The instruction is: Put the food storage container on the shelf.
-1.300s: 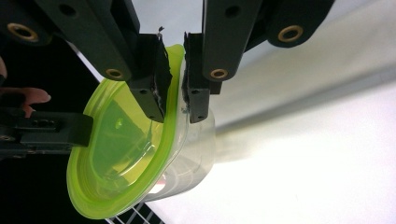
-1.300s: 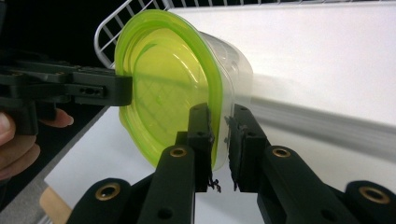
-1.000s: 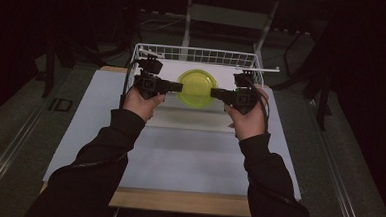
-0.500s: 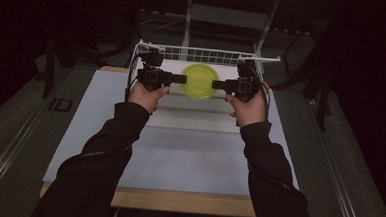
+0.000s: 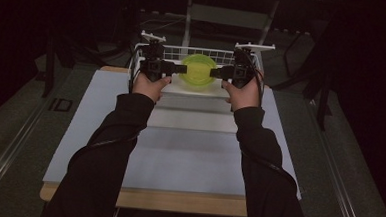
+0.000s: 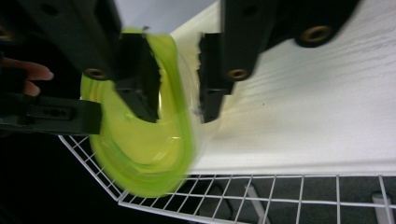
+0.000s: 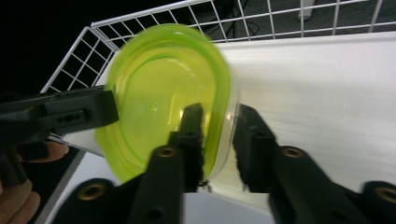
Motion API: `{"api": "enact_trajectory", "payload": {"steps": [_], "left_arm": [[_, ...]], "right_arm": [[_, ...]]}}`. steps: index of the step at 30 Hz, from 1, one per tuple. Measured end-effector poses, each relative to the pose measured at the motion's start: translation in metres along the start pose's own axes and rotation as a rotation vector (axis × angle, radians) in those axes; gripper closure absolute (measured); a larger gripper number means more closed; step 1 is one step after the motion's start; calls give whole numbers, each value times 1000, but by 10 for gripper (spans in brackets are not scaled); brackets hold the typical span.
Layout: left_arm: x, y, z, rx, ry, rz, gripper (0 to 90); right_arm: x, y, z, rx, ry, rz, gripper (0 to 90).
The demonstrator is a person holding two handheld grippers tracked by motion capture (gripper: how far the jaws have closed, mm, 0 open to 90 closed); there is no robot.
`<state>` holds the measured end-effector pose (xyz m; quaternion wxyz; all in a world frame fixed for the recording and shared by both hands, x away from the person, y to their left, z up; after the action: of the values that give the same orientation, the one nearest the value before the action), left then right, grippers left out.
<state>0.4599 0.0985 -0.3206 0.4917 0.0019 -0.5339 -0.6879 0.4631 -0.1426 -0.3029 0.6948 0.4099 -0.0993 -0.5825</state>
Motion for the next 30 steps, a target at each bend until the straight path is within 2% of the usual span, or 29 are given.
{"api": "enact_trajectory", "payload": {"steps": [4,5,8,11,15,20,22,26,27,28,29,30], "left_arm": [[-1,-2,-1,4,0,8,592],[-2,-3,-1,11,-4,12,569],[-3,-4,0,7,-20,10,521],[-4,-4,1,-1,-9,7,436],[-6,-1,10,29,-27,32,359],[-4,-4,25,62,-22,-39,292],[-3,-8,34,84,-48,-71,291],[1,-19,44,117,-60,-135,262],[2,-23,46,142,-72,-152,239],[2,-23,46,142,-72,-152,201],[4,-32,48,151,-97,-181,201],[4,-37,48,157,-107,-191,171]], "right_arm": [[5,2,-5,5,-4,-7,638],[6,2,-5,19,-4,-4,596],[7,5,-2,53,9,7,552],[4,5,2,53,12,37,524],[-1,3,7,57,24,73,499],[-7,-3,15,64,21,110,486],[-8,-5,19,72,18,123,486],[-9,-14,26,74,40,141,483],[-10,-17,27,76,46,144,484],[-10,-17,27,76,46,144,484],[-11,-20,27,72,43,155,494],[-13,-28,26,68,61,169,518]]}}
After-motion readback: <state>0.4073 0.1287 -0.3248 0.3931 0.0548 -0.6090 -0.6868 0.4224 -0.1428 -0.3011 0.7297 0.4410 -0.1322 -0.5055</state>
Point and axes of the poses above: each handheld gripper's, and its own axes: z roughly backward along the jaws, y roughly out of its top, x roughly to its right, the point moved 1 cm from there along -z, roughly forward along the jaws, and after that the axes turned 6 degrees about -y, right-handed, at the moved point
